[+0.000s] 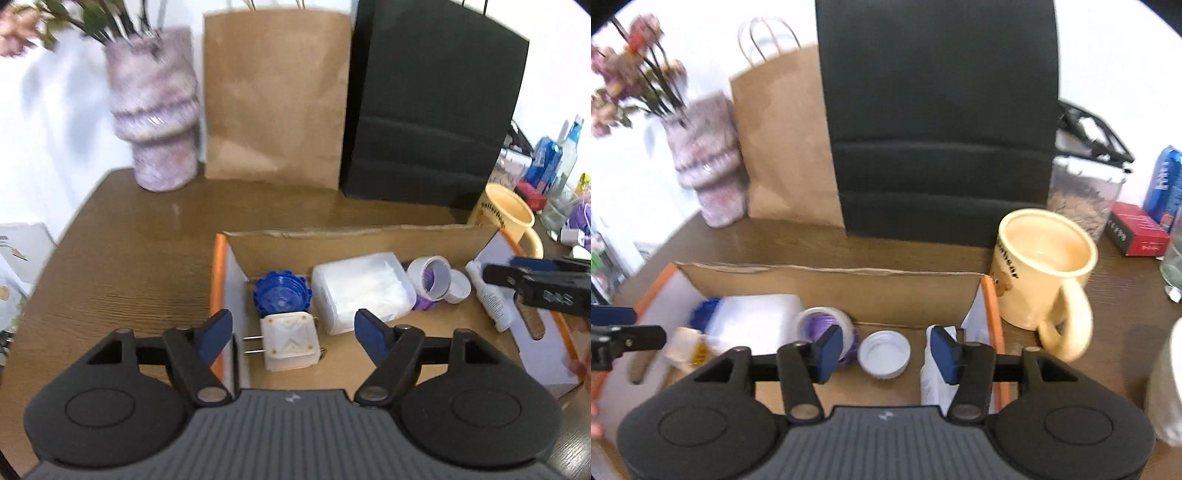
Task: Organize rigid objects
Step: 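Open both grippers to drop the block and cap into the box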
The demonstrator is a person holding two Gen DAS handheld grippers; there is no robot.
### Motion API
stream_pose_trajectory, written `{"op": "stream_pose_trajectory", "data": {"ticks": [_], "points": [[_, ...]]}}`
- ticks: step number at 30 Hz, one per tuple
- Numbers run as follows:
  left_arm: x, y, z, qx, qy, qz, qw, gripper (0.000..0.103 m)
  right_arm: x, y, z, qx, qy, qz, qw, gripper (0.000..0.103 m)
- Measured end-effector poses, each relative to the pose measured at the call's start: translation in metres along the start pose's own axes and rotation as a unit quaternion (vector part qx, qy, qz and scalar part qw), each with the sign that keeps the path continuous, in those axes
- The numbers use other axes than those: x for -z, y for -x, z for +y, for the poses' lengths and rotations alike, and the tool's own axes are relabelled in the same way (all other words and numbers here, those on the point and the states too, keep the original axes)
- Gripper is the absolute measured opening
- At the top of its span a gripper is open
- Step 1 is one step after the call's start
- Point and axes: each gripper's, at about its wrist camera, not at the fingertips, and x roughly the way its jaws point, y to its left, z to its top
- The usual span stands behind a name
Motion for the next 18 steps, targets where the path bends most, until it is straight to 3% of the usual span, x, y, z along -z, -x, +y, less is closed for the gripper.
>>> {"op": "stream_pose_trajectory", "data": {"ticks": [4, 7, 9, 13, 18], "points": [[0.005, 0.041, -0.001, -0.010, 0.002, -0.018, 0.9998, 0.077, 0.005, 0.046, 0.008, 0.017, 0.027, -0.011, 0.999, 0.071], [0.023, 0.083, -0.006, -0.020, 0.000, -0.083, 0.9963, 0.085, 0.019, 0.086, 0.018, 0.035, 0.061, -0.053, 0.996, 0.084], [0.039, 0.109, -0.011, -0.020, -0.003, -0.135, 0.9906, 0.085, 0.034, 0.113, 0.023, 0.037, 0.077, -0.096, 0.992, 0.090], [0.081, 0.154, -0.022, -0.026, 0.000, -0.240, 0.9705, 0.094, 0.076, 0.157, 0.037, 0.040, 0.115, -0.177, 0.977, 0.095], [0.126, 0.182, -0.037, -0.033, -0.012, -0.287, 0.9573, 0.100, 0.125, 0.190, 0.052, 0.030, 0.136, -0.229, 0.963, 0.096]]}}
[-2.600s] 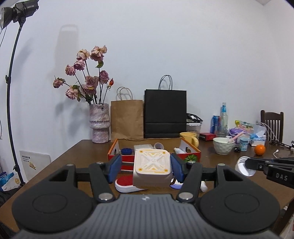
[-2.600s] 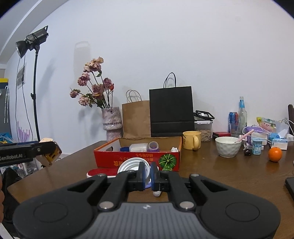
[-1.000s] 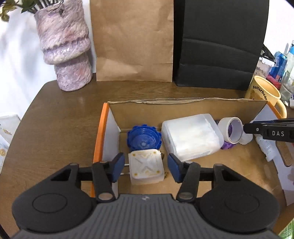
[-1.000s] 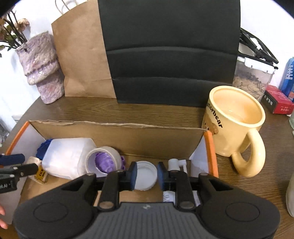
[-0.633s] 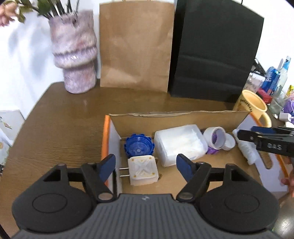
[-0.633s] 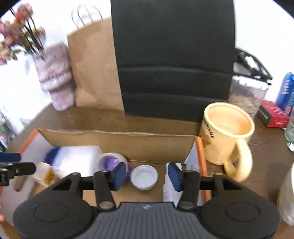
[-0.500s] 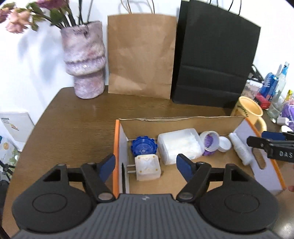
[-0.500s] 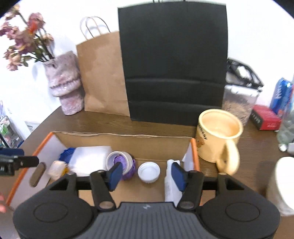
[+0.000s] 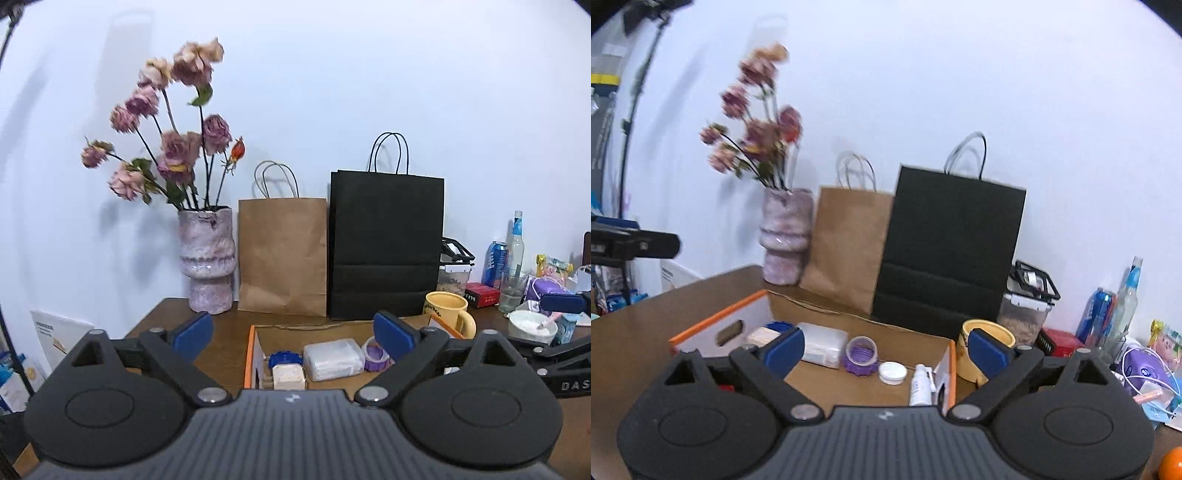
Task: Organize rigid objects
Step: 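Open both grippers to drop the block and cap into the box, then move both tools back toward the remaining items on the table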
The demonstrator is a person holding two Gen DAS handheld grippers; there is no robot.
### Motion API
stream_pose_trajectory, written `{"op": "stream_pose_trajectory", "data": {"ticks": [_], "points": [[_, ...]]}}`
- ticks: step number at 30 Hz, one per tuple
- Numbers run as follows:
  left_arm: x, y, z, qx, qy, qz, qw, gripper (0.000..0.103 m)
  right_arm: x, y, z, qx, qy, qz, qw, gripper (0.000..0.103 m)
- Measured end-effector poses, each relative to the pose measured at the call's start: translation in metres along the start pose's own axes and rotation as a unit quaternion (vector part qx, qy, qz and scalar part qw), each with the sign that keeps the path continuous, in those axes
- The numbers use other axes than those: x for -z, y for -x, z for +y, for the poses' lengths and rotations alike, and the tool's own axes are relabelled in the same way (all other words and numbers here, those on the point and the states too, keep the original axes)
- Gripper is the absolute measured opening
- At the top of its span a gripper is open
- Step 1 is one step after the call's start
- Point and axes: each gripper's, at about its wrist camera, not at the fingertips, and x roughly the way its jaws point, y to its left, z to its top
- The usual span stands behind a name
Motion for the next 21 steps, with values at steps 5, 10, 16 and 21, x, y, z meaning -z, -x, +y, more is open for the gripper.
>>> {"op": "stream_pose_trajectory", "data": {"ticks": [5, 10, 16, 21], "points": [[0.022, 0.025, -0.002, -0.013, -0.005, -0.009, 0.9999, 0.102, 0.021, 0.027, 0.014, -0.006, -0.015, 0.000, 1.000, 0.096], [0.038, 0.058, 0.002, -0.024, -0.001, -0.018, 0.9996, 0.103, 0.035, 0.059, 0.024, -0.008, -0.033, -0.010, 0.999, 0.096], [0.057, 0.118, 0.003, -0.038, 0.004, -0.008, 0.9992, 0.103, 0.052, 0.117, 0.033, -0.015, -0.067, -0.013, 0.998, 0.096], [0.079, 0.180, 0.004, -0.029, 0.012, -0.029, 0.9991, 0.103, 0.077, 0.182, 0.046, -0.026, -0.076, -0.020, 0.997, 0.097]]}}
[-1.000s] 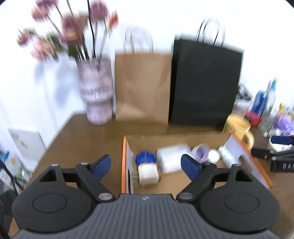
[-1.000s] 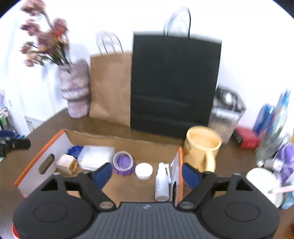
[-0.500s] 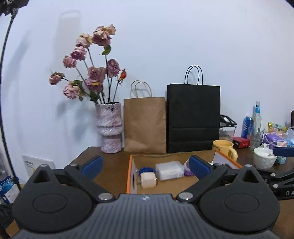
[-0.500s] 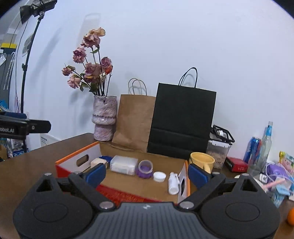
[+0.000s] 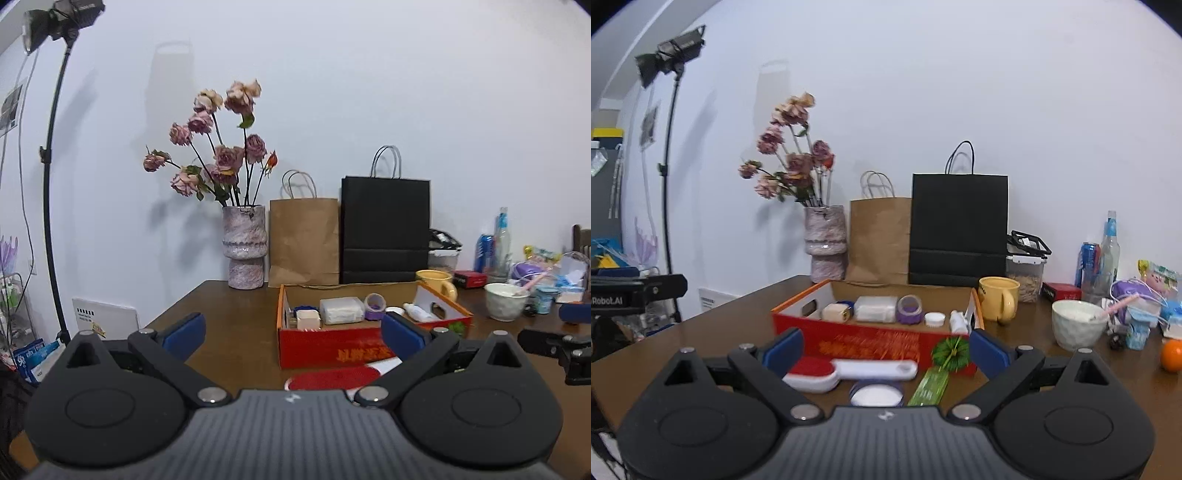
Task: Organize rigid objects
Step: 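Move both tools back toward the remaining items on the table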
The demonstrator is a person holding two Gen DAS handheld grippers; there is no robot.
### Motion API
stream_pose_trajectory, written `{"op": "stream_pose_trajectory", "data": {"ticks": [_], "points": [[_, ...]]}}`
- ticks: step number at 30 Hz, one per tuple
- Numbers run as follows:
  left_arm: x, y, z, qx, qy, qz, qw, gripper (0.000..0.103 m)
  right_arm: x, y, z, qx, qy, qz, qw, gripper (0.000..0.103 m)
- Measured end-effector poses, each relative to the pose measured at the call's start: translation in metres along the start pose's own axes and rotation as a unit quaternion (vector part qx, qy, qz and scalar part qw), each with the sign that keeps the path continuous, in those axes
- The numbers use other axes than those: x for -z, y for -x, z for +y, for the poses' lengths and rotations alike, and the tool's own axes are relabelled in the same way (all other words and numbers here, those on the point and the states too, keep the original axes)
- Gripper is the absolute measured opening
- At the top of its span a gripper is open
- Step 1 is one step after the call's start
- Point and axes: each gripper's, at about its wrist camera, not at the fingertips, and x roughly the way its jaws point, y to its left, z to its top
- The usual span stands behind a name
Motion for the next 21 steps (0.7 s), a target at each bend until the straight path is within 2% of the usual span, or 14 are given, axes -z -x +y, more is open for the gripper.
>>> {"op": "stream_pose_trajectory", "data": {"ticks": [4, 9, 14, 17, 21], "points": [[0.019, 0.047, 0.005, 0.021, 0.009, 0.001, 0.9997, 0.103, 0.020, 0.045, 0.011, -0.006, -0.007, -0.007, 1.000, 0.100], [0.040, 0.091, 0.005, 0.006, -0.006, 0.004, 1.0000, 0.103, 0.046, 0.085, 0.022, -0.011, -0.016, 0.006, 1.000, 0.102], [0.043, 0.105, 0.008, 0.008, -0.012, 0.014, 0.9998, 0.103, 0.058, 0.107, 0.032, -0.003, 0.006, 0.017, 1.000, 0.102], [0.041, 0.108, 0.006, 0.003, -0.011, 0.002, 0.9999, 0.103, 0.058, 0.109, 0.033, -0.011, -0.002, 0.013, 1.000, 0.102], [0.044, 0.104, 0.002, 0.012, -0.010, 0.012, 0.9998, 0.103, 0.059, 0.106, 0.032, -0.012, -0.004, 0.015, 1.000, 0.102]]}}
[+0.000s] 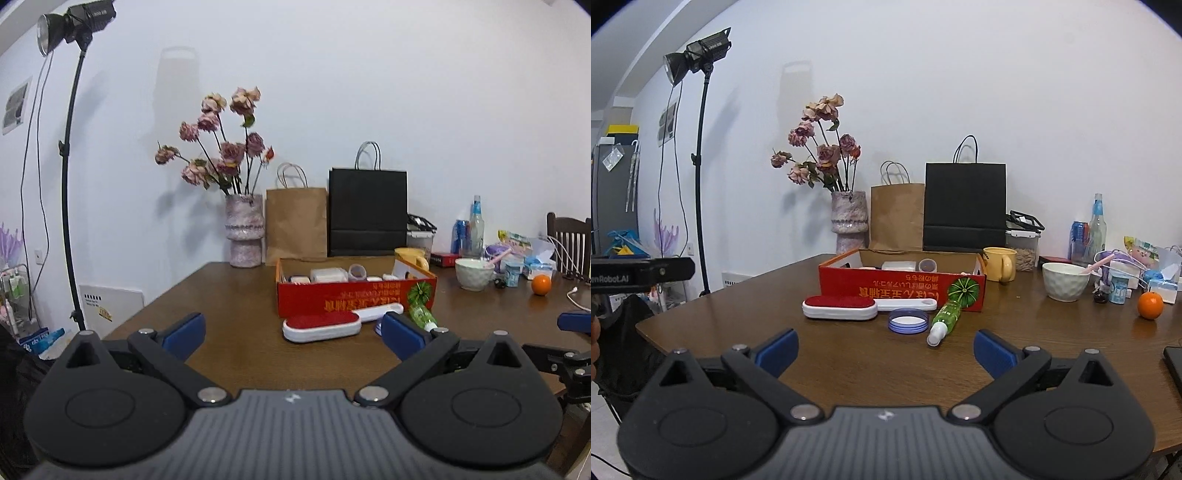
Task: Organize rigid objects
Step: 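Move both tools back toward the remaining items on the table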
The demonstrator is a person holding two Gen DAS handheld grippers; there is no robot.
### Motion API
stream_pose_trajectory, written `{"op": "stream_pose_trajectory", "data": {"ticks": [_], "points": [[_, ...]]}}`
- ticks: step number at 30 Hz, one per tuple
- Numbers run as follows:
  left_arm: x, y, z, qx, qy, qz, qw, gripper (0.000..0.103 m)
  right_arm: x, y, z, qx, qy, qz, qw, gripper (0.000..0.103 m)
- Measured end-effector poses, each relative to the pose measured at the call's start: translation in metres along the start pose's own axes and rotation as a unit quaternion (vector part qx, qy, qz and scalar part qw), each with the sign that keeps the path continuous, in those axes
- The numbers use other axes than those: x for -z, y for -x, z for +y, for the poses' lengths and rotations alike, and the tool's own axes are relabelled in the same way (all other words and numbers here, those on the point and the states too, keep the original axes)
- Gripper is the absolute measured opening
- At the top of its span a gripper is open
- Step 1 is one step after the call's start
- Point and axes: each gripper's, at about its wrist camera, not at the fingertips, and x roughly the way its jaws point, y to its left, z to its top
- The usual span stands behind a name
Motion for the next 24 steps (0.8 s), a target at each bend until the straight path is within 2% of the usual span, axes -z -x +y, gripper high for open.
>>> {"op": "stream_pose_trajectory", "data": {"ticks": [6, 11, 16, 18, 22, 24], "points": [[0.009, -0.019, -0.006, 0.007, -0.002, 0.031, 0.9995, 0.103, 0.005, -0.017, -0.012, -0.006, -0.026, 0.022, 0.999, 0.099], [0.017, -0.050, -0.018, 0.019, -0.005, 0.066, 0.9976, 0.103, 0.011, -0.049, -0.032, -0.007, -0.057, 0.050, 0.997, 0.090], [0.017, -0.091, -0.040, 0.049, -0.020, 0.087, 0.9948, 0.103, 0.007, -0.082, -0.054, -0.007, -0.072, 0.065, 0.995, 0.080], [0.016, -0.110, -0.051, 0.069, -0.026, 0.091, 0.9931, 0.103, 0.002, -0.098, -0.063, -0.008, -0.074, 0.070, 0.995, 0.078], [0.012, -0.161, -0.071, 0.111, -0.025, 0.120, 0.9862, 0.103, -0.012, -0.133, -0.082, -0.015, -0.076, 0.081, 0.994, 0.069], [0.010, -0.183, -0.081, 0.127, -0.025, 0.126, 0.9835, 0.103, -0.019, -0.153, -0.091, -0.021, -0.077, 0.088, 0.993, 0.067]]}}
